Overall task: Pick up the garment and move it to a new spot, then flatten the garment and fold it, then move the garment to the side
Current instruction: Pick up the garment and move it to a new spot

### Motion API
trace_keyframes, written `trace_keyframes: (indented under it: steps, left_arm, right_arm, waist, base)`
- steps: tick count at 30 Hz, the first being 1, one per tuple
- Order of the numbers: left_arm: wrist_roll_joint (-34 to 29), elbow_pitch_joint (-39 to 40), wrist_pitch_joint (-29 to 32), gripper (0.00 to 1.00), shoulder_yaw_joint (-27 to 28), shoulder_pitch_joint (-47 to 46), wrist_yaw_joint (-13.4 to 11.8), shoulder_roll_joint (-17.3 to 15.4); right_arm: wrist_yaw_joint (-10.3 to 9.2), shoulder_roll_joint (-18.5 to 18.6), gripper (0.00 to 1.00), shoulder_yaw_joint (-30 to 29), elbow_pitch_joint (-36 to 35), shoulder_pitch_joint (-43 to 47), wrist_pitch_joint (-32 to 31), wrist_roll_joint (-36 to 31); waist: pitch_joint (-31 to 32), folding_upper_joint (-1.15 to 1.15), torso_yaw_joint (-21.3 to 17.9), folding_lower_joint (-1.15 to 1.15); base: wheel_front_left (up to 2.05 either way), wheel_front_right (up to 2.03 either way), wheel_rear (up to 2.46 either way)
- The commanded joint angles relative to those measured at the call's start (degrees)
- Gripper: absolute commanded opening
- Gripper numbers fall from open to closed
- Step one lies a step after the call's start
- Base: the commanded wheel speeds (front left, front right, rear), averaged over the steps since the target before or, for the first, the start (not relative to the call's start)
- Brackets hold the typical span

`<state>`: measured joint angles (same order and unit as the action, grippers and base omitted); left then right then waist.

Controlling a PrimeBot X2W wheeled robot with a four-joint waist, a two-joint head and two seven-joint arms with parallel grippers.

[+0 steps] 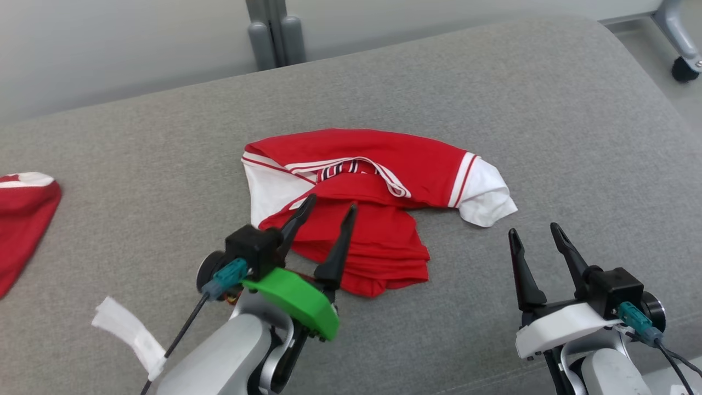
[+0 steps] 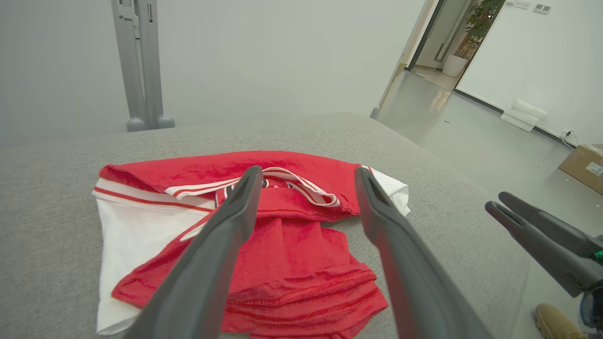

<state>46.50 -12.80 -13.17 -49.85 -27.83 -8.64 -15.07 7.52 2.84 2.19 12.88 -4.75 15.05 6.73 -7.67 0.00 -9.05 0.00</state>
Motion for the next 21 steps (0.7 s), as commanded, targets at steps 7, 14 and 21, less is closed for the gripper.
trace_keyframes:
  steps: [7, 14, 21]
  left_arm:
    - [-5.06, 1.68, -2.09, 1.00, 6.61, 10.27, -4.96, -3.56]
    - [-15.54, 6.38, -2.04, 1.00, 19.95, 23.57, -4.03, -3.03]
    - [-23.68, 8.77, -1.98, 1.00, 33.92, 34.11, 1.43, 1.88]
  right_arm:
    - [-0.06, 0.11, 1.00, -2.45, -1.32, 3.03, 0.20, -3.29]
    - [-0.06, 0.13, 1.00, -4.83, -1.92, 5.69, 0.20, -4.40]
    - [-0.06, 0.11, 1.00, -6.07, -2.21, 7.94, 0.19, -4.68]
  waist:
    - [4.29, 0.00, 8.64, 0.00]
    - [6.98, 0.00, 12.81, 0.00]
    - [8.06, 0.00, 14.93, 0.00]
  base:
    - [0.00, 0.00, 0.00]
    - [0.00, 0.00, 0.00]
    - [0.00, 0.00, 0.00]
